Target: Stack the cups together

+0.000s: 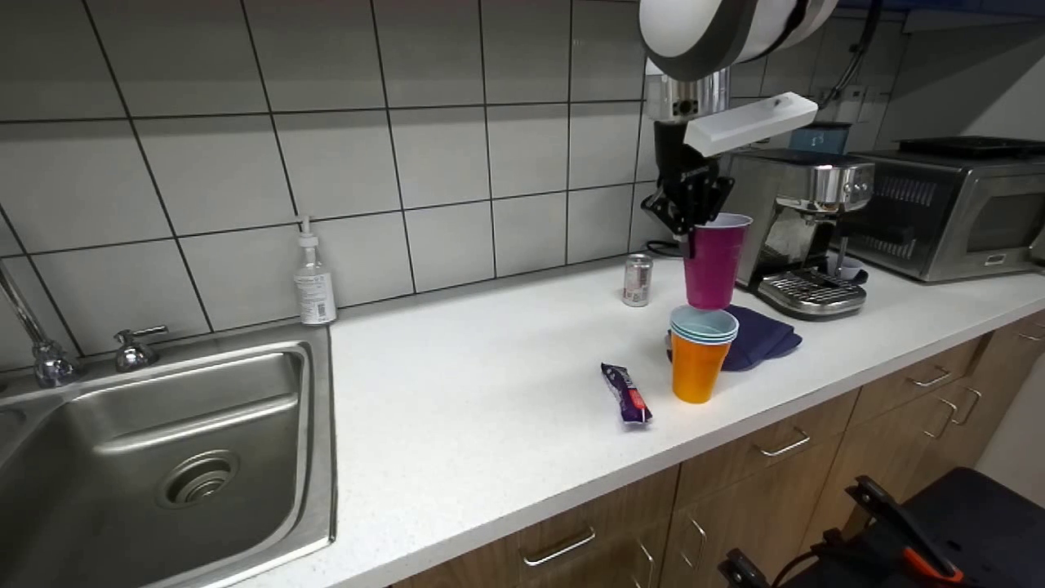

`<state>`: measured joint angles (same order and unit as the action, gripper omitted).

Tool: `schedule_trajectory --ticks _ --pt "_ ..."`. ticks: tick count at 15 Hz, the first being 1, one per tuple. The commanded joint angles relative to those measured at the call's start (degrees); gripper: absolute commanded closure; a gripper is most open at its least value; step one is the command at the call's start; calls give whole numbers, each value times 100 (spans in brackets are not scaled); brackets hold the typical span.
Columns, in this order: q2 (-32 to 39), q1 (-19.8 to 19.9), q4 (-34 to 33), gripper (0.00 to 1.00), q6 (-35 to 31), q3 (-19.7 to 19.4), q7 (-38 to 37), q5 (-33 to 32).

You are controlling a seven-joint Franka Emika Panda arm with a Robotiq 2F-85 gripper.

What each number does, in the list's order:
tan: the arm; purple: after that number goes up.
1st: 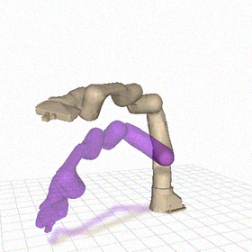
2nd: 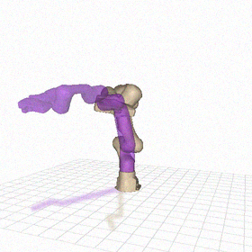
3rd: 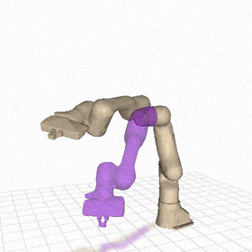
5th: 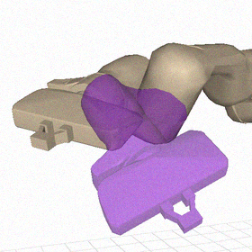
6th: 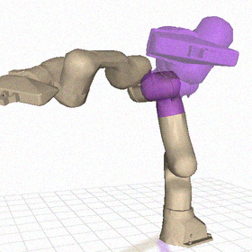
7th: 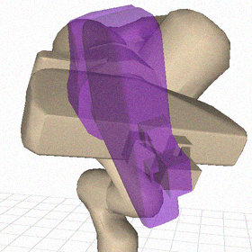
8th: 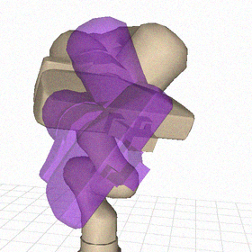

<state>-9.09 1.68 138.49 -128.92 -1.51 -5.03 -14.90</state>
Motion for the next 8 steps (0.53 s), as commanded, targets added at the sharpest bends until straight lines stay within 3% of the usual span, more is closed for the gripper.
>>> schedule_trajectory --ticks 1,8 --pt "-199 94 329 99 -338 14 10 -239" --pt "-185 135 619 99 -899 24 -63 -322"
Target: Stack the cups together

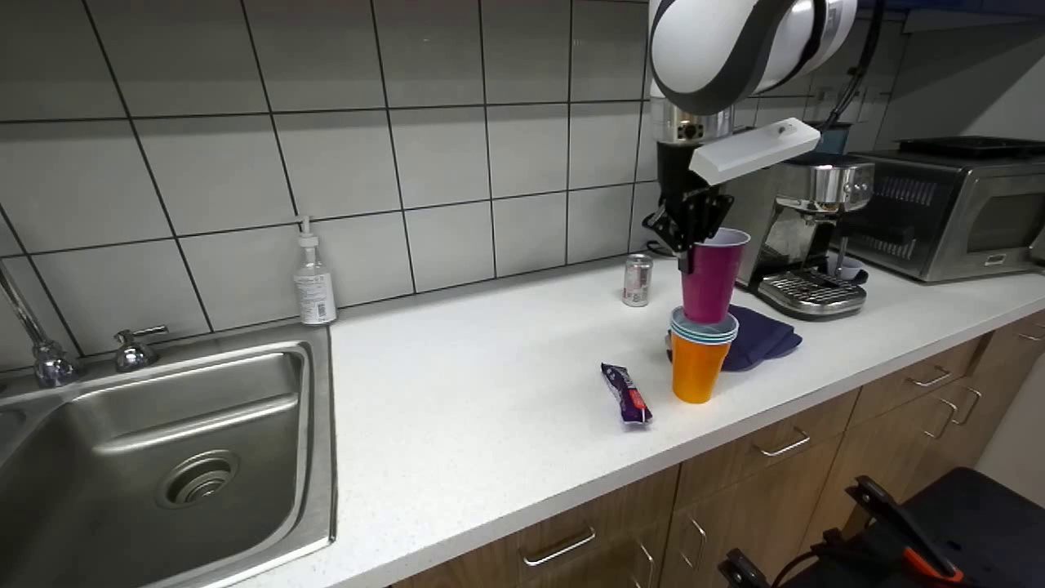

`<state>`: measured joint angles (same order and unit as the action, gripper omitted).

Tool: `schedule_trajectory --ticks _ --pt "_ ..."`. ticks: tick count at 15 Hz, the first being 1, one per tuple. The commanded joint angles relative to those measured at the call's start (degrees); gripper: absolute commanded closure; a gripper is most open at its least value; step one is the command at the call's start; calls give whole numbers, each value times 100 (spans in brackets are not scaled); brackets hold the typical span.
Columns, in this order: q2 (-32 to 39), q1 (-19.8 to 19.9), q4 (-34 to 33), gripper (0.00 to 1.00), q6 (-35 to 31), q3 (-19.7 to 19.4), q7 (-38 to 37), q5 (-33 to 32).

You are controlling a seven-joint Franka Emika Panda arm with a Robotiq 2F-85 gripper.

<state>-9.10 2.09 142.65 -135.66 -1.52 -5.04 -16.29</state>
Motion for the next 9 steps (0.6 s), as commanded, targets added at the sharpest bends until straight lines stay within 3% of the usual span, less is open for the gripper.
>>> schedule_trajectory --ticks 1,3,4,5,9 --pt "-189 102 227 99 -270 27 -73 -193" --pt "-191 114 262 99 -319 34 -105 -211" --pt "-199 120 276 72 -312 42 -125 -246" --pt "-208 123 291 71 -319 43 -137 -257" --pt "-246 128 325 43 -320 46 -192 -295"
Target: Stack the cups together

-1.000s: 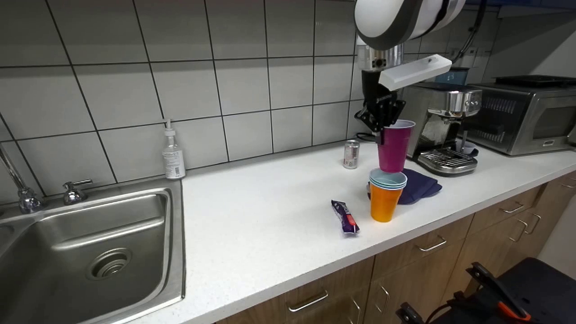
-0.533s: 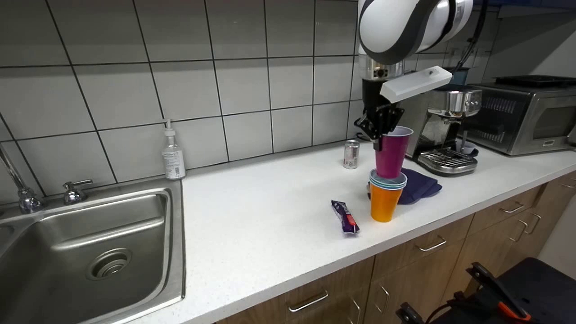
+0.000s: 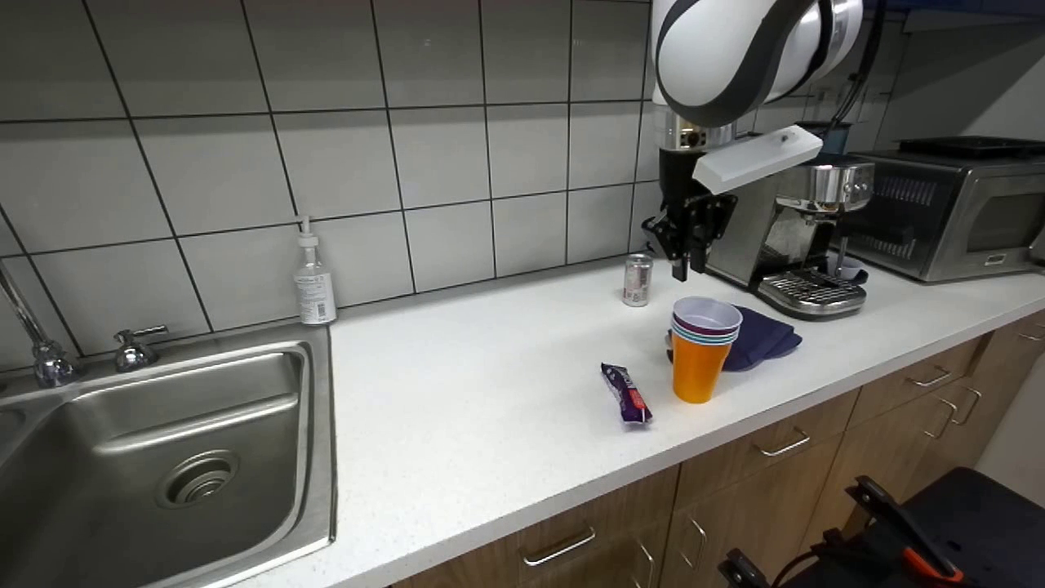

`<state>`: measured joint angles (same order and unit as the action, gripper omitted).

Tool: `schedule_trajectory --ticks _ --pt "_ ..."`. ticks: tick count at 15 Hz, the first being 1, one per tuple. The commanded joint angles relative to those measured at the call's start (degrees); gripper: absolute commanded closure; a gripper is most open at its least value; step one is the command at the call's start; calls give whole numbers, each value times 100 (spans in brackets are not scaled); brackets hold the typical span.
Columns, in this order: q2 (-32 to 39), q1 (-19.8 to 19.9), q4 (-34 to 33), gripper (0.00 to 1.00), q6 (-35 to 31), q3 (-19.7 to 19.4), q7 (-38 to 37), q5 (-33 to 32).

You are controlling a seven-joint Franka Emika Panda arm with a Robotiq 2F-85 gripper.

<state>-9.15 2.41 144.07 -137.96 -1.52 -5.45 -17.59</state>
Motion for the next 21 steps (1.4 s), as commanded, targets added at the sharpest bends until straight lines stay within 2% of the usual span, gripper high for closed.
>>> schedule_trajectory --ticks 1,6,10,11,21 --pt "-255 96 194 37 -93 49 -167 -170" --pt "-376 99 267 1 -78 51 -195 -112" --pt "-428 98 336 0 -34 -7 -232 210" --pt "-224 69 167 0 4 41 -118 105" --pt "-247 83 212 0 3 7 -145 193"
